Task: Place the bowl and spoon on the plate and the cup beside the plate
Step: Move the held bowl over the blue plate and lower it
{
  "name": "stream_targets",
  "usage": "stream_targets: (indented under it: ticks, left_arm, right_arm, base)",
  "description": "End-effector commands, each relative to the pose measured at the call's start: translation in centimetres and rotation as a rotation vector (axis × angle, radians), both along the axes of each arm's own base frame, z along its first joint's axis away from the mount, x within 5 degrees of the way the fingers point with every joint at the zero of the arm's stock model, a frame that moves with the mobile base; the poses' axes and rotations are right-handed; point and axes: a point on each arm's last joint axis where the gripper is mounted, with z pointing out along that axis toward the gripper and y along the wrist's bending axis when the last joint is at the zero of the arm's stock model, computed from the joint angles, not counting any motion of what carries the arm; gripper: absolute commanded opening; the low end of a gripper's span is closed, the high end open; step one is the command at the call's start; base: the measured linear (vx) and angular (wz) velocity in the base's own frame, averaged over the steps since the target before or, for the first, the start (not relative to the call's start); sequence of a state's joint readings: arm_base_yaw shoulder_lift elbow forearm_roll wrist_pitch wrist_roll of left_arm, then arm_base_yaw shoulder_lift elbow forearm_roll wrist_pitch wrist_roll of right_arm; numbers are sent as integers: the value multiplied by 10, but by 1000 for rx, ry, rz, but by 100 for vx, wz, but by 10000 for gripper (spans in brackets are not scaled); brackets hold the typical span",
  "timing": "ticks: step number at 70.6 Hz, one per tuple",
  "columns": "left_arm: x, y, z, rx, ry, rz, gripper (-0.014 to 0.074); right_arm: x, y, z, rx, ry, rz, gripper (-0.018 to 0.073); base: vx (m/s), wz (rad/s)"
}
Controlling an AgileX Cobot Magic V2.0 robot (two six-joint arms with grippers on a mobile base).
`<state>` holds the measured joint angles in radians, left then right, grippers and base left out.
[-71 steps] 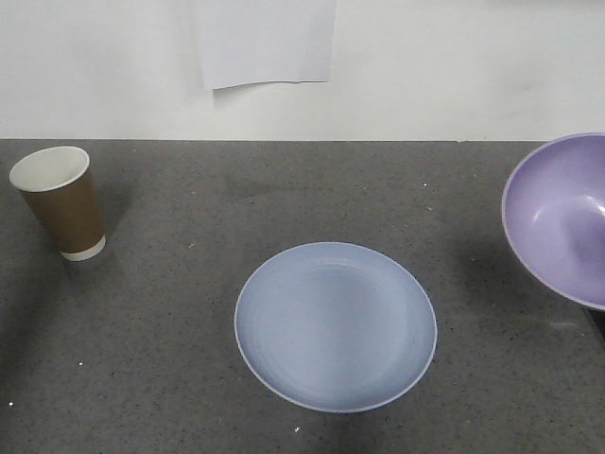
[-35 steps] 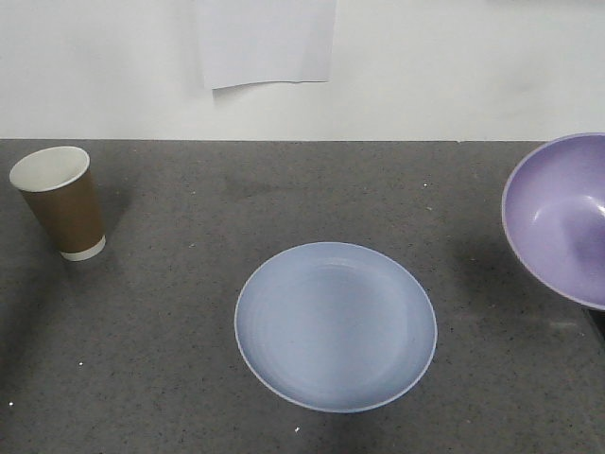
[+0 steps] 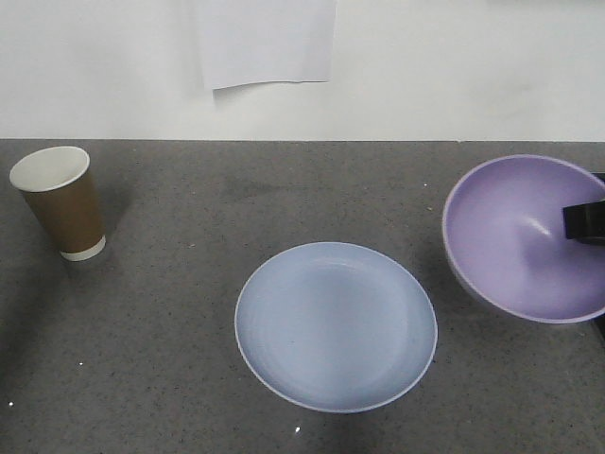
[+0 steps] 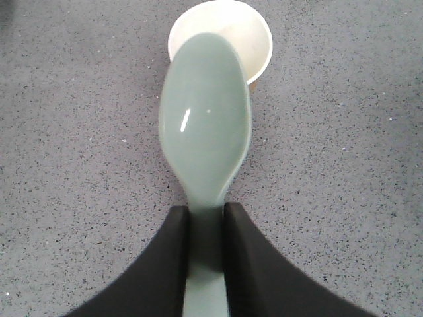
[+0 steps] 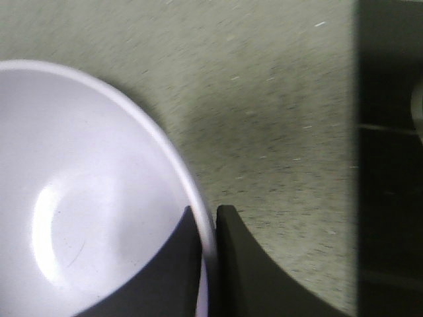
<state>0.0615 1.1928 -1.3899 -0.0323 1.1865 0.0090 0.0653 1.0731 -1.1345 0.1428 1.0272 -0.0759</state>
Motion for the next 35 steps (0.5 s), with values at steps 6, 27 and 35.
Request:
stream_targets:
  ticks: [6,27,35]
  left_arm:
    - [-4,-2,14,-3,-90,-5,-6]
    - [-4,-2,14,-3,-90,-5,-6]
    - [-4,-2,14,-3,-90,-5,-6]
  right_arm:
    - [29,12,-6,81,-9,77,-3]
    - [69,56,-47,44,68,217,-3]
    - [81,73,-64,42,93,233,-3]
  base:
    - [0,0]
    - [0,0]
    - [0,0]
